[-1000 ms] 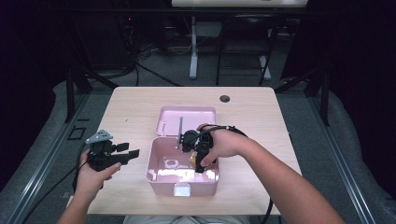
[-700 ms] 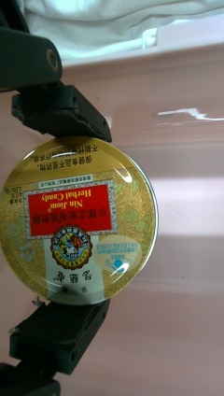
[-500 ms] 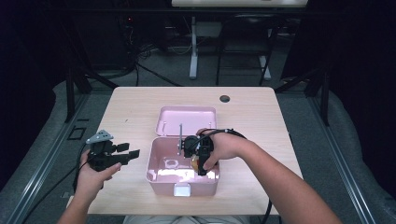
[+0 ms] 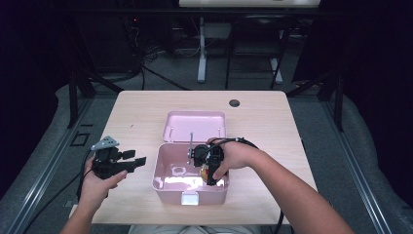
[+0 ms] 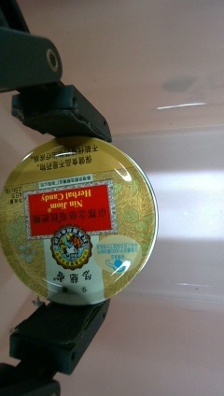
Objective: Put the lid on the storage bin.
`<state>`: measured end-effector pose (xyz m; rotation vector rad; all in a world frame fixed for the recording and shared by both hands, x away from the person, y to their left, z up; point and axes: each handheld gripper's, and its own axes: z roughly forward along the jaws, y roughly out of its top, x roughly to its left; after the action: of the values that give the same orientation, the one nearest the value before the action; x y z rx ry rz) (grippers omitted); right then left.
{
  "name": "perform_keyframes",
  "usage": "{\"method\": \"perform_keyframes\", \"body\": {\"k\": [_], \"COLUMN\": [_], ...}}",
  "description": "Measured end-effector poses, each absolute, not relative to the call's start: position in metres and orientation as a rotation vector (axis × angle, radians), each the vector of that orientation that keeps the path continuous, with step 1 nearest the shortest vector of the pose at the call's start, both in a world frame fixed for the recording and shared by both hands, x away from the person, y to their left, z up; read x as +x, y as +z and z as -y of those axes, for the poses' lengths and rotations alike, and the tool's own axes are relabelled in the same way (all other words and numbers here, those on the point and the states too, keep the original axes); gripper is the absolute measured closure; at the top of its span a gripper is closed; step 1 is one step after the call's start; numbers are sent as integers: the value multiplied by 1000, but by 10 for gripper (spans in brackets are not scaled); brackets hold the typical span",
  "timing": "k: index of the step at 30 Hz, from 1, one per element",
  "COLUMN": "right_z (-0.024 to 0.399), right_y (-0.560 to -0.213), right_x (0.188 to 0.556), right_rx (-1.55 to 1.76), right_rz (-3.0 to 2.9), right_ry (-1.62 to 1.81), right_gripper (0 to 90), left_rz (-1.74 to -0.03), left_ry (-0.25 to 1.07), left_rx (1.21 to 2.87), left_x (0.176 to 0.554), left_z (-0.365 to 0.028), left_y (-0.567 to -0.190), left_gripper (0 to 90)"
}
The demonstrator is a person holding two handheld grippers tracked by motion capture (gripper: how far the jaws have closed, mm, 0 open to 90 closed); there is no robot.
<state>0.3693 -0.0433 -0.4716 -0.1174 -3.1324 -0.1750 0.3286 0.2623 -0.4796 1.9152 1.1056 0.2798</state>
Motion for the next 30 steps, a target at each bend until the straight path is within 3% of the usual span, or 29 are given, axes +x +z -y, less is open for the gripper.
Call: {"method": "perform_keyframes", "body": {"k": [30], "right_z": [44], "right_y": [-504], "right_x": [372], "right_rx": [-93], "right_rz": [3133], "right_ry": [-106], "right_gripper": [198], "left_rz": [-1105], "left_ry": [280], "left_rx": [1920], "left_x": [329], "left_z": [-262], "left_y": [-481], "left_gripper": [402]}}
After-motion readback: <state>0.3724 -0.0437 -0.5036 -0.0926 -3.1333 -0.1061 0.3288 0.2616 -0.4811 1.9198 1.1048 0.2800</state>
